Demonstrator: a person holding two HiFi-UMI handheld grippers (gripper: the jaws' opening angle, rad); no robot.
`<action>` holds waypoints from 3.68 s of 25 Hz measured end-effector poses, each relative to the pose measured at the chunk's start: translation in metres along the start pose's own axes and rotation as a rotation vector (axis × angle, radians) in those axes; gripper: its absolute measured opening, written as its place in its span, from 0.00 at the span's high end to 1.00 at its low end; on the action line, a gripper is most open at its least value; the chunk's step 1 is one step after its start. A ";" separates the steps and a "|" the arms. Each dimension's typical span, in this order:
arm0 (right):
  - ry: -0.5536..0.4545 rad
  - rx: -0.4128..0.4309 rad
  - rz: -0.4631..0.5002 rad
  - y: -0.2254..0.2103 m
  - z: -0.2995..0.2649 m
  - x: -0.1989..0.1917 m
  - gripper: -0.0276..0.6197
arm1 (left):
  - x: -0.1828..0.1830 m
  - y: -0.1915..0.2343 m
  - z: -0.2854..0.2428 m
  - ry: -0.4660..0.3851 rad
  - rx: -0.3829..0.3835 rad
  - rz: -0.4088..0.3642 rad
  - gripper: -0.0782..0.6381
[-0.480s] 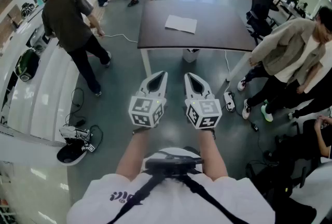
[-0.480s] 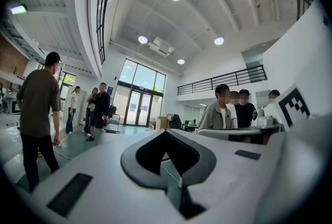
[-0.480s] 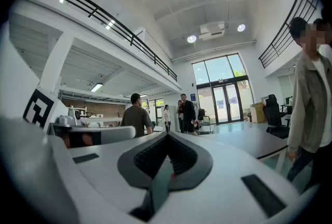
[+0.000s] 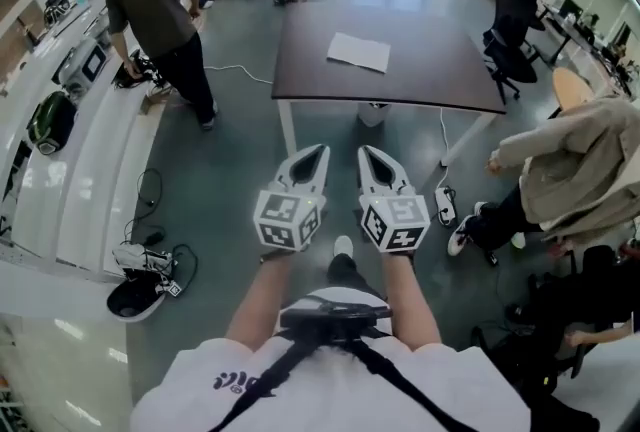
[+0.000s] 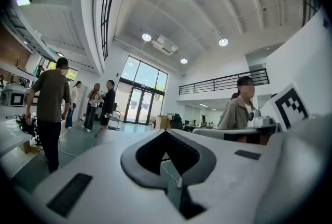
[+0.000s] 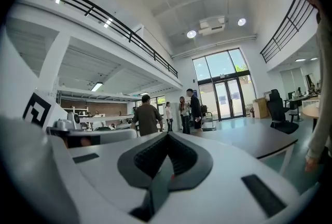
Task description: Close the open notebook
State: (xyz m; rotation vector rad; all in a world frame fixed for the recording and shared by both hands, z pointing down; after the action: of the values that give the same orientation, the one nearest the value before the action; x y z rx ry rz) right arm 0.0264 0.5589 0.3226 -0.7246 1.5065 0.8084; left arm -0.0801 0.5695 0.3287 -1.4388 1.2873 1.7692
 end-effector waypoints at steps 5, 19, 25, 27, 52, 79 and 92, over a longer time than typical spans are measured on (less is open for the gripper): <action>-0.020 0.040 -0.031 -0.019 -0.055 0.000 0.95 | 0.008 0.033 -0.038 0.004 0.034 -0.011 0.88; -0.097 0.113 -0.020 -0.139 -0.226 0.044 0.95 | 0.076 0.103 -0.231 -0.029 0.078 -0.037 0.88; -0.092 0.061 -0.042 -0.206 -0.263 0.027 0.95 | 0.073 0.109 -0.310 -0.042 0.052 -0.051 0.88; -0.074 0.050 -0.044 -0.219 -0.275 0.015 0.95 | 0.067 0.115 -0.327 -0.038 0.051 -0.027 0.88; 0.052 -0.168 -0.067 -0.301 -0.545 -0.049 0.95 | 0.080 0.328 -0.565 0.136 -0.133 0.109 0.88; 0.255 -0.125 -0.229 -0.440 -0.607 -0.171 0.95 | -0.098 0.419 -0.668 0.508 0.209 0.231 0.88; 0.348 -0.058 -0.240 -0.446 -0.638 -0.212 0.95 | -0.168 0.481 -0.684 0.627 0.312 0.217 0.82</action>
State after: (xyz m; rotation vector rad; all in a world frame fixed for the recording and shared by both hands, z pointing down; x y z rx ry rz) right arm 0.0542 -0.2222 0.5234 -1.1101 1.6674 0.5646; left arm -0.1277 -0.2136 0.6627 -1.7829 1.9968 1.1814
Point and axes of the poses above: the fingertips, and each gripper's own axes: z backward along the fingers, y to its left, x out of its top, the point moved 3 cm from there along z, backward along the fingers, and after that the axes turned 12 degrees about z, right-handed, at the moved point
